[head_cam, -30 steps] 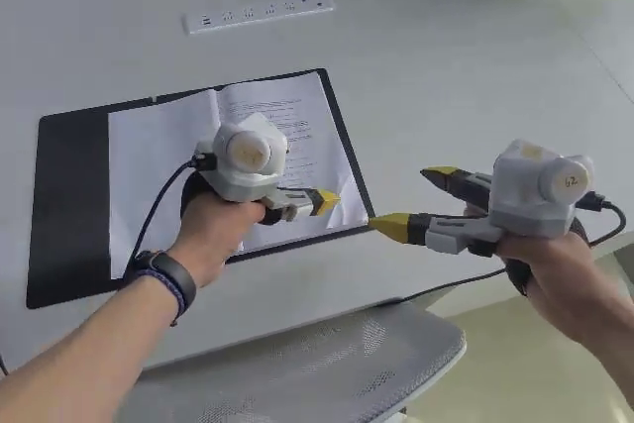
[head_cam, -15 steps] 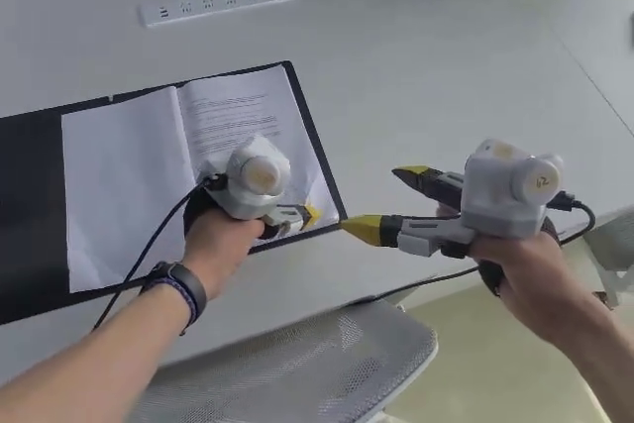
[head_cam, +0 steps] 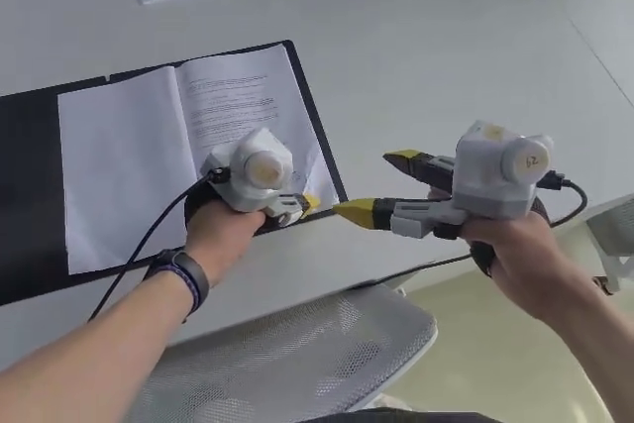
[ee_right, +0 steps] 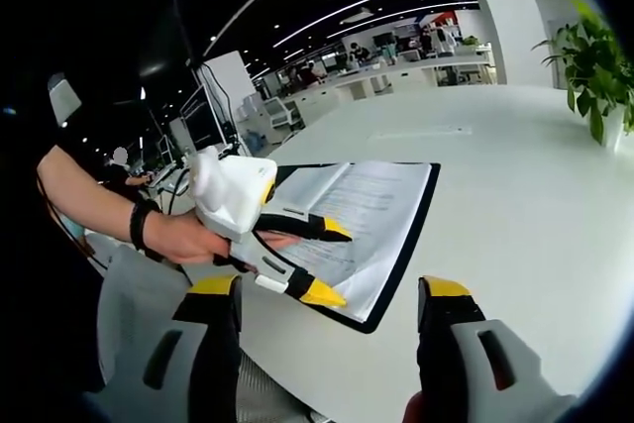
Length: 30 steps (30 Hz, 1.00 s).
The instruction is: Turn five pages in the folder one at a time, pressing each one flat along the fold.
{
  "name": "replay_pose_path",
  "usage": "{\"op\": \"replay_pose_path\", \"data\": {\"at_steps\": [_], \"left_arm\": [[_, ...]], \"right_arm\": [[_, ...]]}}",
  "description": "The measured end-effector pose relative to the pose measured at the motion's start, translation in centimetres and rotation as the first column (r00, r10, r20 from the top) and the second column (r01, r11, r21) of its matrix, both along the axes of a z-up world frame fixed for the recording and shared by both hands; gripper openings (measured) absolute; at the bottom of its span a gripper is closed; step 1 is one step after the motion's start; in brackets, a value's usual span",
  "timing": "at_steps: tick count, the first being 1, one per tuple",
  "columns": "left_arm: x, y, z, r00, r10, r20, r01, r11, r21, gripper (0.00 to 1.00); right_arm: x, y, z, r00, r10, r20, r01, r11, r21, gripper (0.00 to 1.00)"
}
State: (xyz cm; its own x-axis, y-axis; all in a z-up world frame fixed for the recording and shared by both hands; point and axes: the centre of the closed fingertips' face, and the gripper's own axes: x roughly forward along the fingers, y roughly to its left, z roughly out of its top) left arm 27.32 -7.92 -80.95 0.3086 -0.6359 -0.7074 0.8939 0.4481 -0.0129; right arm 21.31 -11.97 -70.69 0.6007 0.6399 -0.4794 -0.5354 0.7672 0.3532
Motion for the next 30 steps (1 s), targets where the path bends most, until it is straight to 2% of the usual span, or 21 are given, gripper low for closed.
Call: {"op": "replay_pose_path", "data": {"at_steps": [6,20,25,27,30], "left_arm": [[0.2,0.2,0.2,1.000,0.007,-0.004,-0.007,1.000,-0.016,0.55],[0.1,0.2,0.7,1.000,0.009,-0.014,-0.010,1.000,-0.026,0.52],[0.2,0.2,0.6,1.000,0.011,-0.016,-0.011,0.999,-0.030,0.52],[0.2,0.2,0.6,1.000,0.011,-0.015,-0.011,0.999,-0.031,0.52],[0.2,0.2,0.7,1.000,0.012,-0.016,-0.013,0.999,-0.037,0.52]], "right_arm": [[0.8,0.5,-0.6,1.000,0.020,-0.009,-0.020,1.000,0.015,0.71],[3.8,2.0,-2.2,0.997,0.067,-0.034,-0.065,0.996,0.058,0.68],[4.9,2.2,-2.8,0.996,0.066,-0.051,-0.062,0.994,0.089,0.67],[5.6,2.3,-2.6,0.997,0.035,-0.064,-0.025,0.988,0.155,0.65],[6.4,2.2,-3.5,0.996,0.031,-0.080,-0.019,0.988,0.153,0.60]]}}
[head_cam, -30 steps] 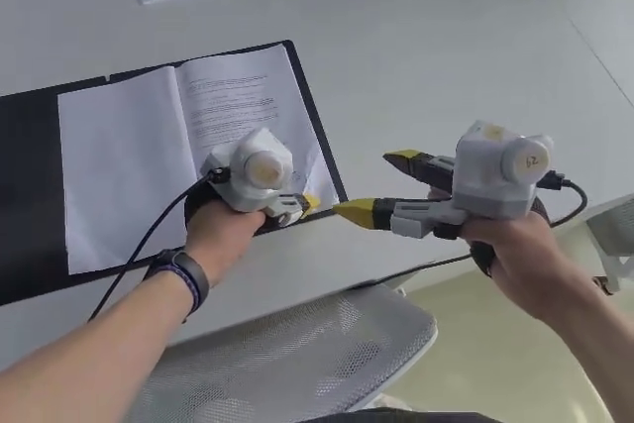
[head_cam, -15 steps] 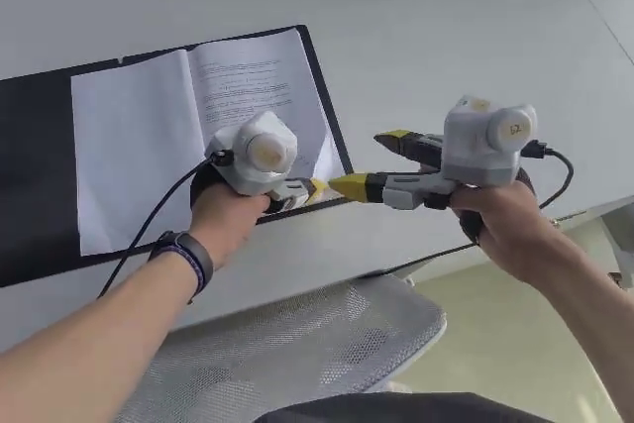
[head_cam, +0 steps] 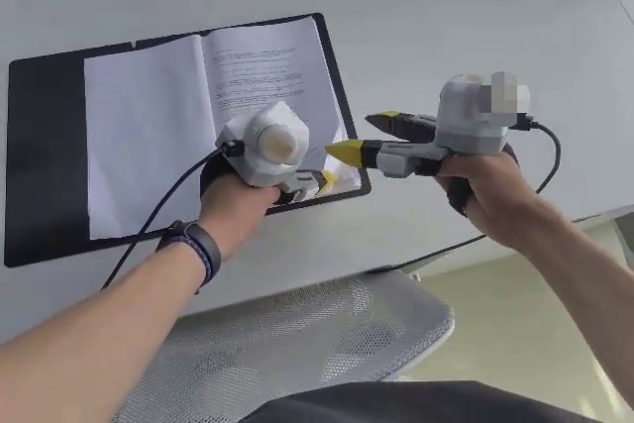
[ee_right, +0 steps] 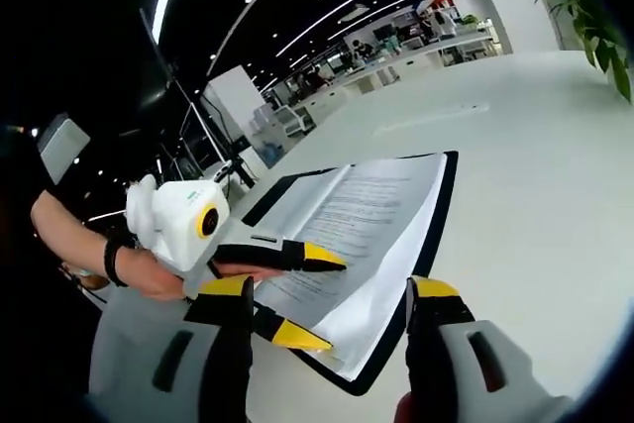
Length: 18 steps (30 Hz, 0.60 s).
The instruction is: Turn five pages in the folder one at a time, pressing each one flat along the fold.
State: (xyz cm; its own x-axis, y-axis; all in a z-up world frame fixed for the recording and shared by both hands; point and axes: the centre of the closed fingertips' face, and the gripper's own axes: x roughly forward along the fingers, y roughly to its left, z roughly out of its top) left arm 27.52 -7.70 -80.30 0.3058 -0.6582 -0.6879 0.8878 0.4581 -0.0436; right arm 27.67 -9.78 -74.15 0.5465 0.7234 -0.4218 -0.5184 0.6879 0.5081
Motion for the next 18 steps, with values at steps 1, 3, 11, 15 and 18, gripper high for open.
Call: {"op": "replay_pose_path", "data": {"at_steps": [1,3,11,15,18], "left_arm": [[0.0,0.0,0.0,1.000,0.000,0.000,0.000,1.000,-0.001,0.52],[0.0,0.0,0.0,1.000,0.000,0.000,0.000,1.000,-0.002,0.52],[0.1,0.0,0.1,1.000,0.007,-0.003,-0.007,1.000,-0.006,0.51],[0.1,0.0,0.1,1.000,0.012,-0.007,-0.012,1.000,-0.009,0.51],[0.1,0.0,0.1,1.000,0.017,-0.008,-0.017,1.000,-0.010,0.51]], "right_arm": [[0.2,0.1,-0.2,1.000,0.001,-0.011,0.000,1.000,0.010,0.60],[0.7,0.5,-0.4,1.000,-0.005,-0.031,0.006,0.999,0.045,0.59],[1.9,1.7,-1.2,0.998,0.015,-0.058,-0.010,0.997,0.076,0.56],[2.1,2.1,-1.9,0.997,0.020,-0.075,-0.014,0.996,0.088,0.53],[2.2,2.3,-2.4,0.996,0.019,-0.091,-0.010,0.995,0.097,0.50]]}}
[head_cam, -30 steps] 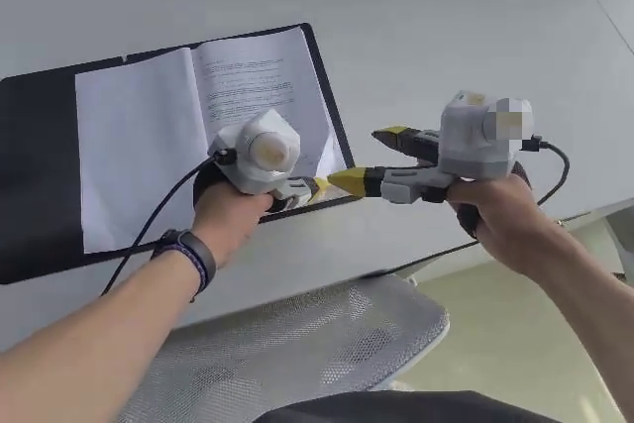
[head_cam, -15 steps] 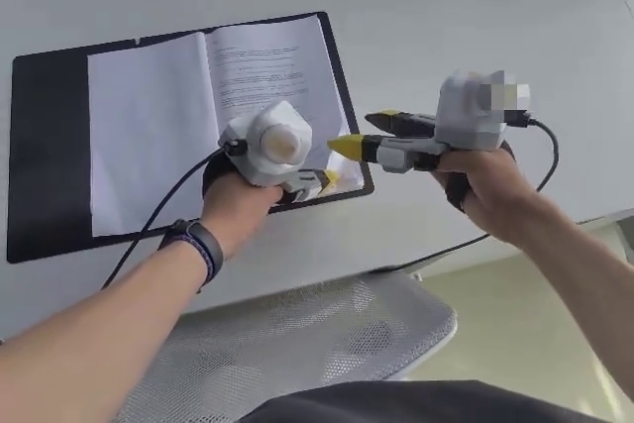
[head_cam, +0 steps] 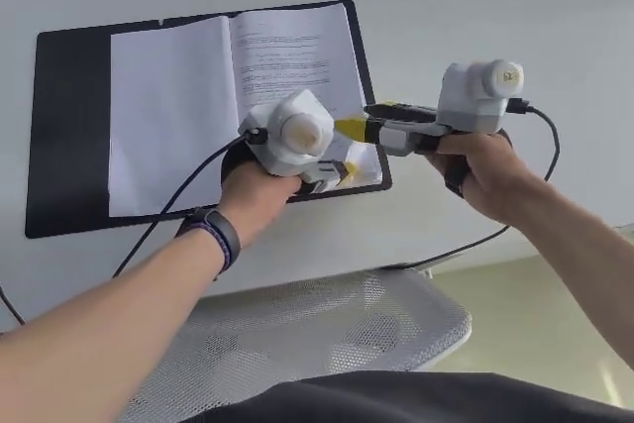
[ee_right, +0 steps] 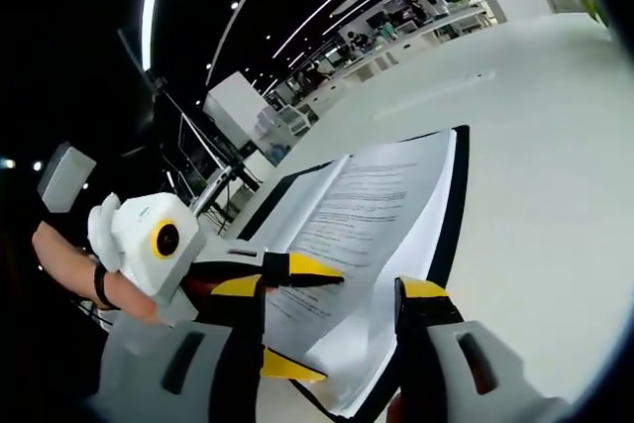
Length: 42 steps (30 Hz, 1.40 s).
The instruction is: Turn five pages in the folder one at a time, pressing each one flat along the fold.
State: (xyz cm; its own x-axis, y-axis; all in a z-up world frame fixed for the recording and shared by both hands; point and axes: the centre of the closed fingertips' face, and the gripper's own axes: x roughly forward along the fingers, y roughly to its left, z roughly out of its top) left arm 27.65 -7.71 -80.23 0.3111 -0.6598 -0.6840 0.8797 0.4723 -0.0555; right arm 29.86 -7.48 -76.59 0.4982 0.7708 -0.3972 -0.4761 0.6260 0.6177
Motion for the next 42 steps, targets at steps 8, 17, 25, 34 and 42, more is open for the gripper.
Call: {"op": "replay_pose_path", "data": {"at_steps": [8,17,25,34,42], "left_arm": [[0.1,0.0,0.0,1.000,0.009,-0.002,-0.009,1.000,-0.004,0.51],[0.1,0.0,0.0,1.000,0.009,-0.001,-0.009,1.000,-0.001,0.51],[0.1,0.0,0.1,1.000,0.009,-0.007,-0.009,1.000,0.000,0.51],[-0.6,-0.1,0.4,0.999,-0.013,-0.037,0.013,1.000,0.006,0.59],[-0.3,1.2,1.8,0.999,0.016,-0.048,-0.017,1.000,-0.016,0.64]], "right_arm": [[0.3,0.1,-0.6,0.999,-0.029,-0.027,0.030,0.999,0.029,0.36],[0.9,-0.6,-0.7,0.994,-0.092,-0.066,0.097,0.993,0.071,0.12],[0.7,-1.1,-0.7,0.989,-0.117,-0.088,0.124,0.989,0.084,0.01],[0.7,-1.1,-0.5,0.987,-0.129,-0.099,0.137,0.987,0.084,0.00],[0.6,-1.5,0.0,0.983,-0.152,-0.103,0.162,0.982,0.099,0.00]]}}
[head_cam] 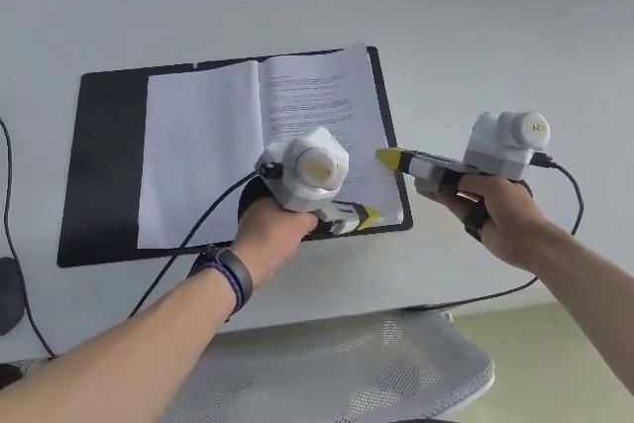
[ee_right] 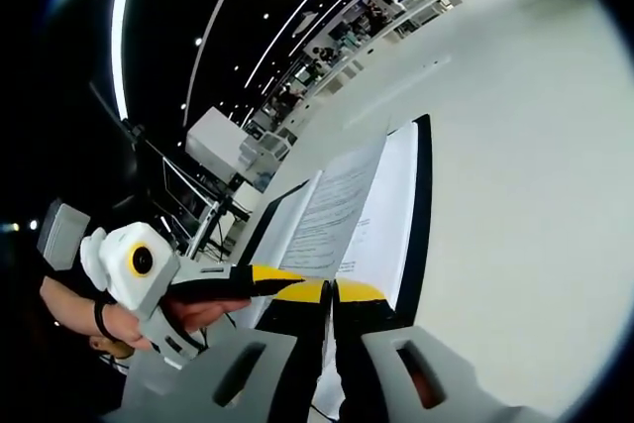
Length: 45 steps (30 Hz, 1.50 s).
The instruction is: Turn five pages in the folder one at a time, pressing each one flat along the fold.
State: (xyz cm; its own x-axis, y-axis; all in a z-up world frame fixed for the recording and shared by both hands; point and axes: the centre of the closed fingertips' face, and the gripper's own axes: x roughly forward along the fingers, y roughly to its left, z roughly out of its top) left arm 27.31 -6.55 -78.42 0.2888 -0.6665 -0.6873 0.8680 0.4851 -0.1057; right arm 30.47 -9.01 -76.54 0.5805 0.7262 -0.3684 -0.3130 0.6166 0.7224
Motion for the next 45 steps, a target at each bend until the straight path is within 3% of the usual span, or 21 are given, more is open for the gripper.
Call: {"op": "replay_pose_path", "data": {"at_steps": [11,15,22,32,45], "left_arm": [[1.9,3.0,2.8,0.996,0.066,0.060,-0.064,0.998,-0.026,0.64],[2.5,4.2,3.8,0.991,0.115,0.063,-0.111,0.992,-0.055,0.66],[2.7,6.5,5.0,0.985,0.153,0.079,-0.147,0.987,-0.069,0.66],[3.3,10.6,6.5,0.971,0.215,0.101,-0.207,0.974,-0.088,0.66],[2.9,16.0,7.3,0.944,0.315,0.102,-0.305,0.947,-0.105,0.67]], "right_arm": [[0.0,0.0,0.9,1.000,-0.014,0.011,0.014,1.000,0.009,0.00],[0.2,0.1,1.3,1.000,-0.023,0.010,0.023,0.999,0.026,0.00],[0.4,0.8,2.6,0.999,-0.025,0.024,0.024,0.999,0.036,0.00],[1.0,2.4,5.4,0.995,0.040,0.090,-0.041,0.999,0.008,0.00],[2.0,6.1,8.7,0.981,0.102,0.164,-0.108,0.994,0.027,0.00]]}}
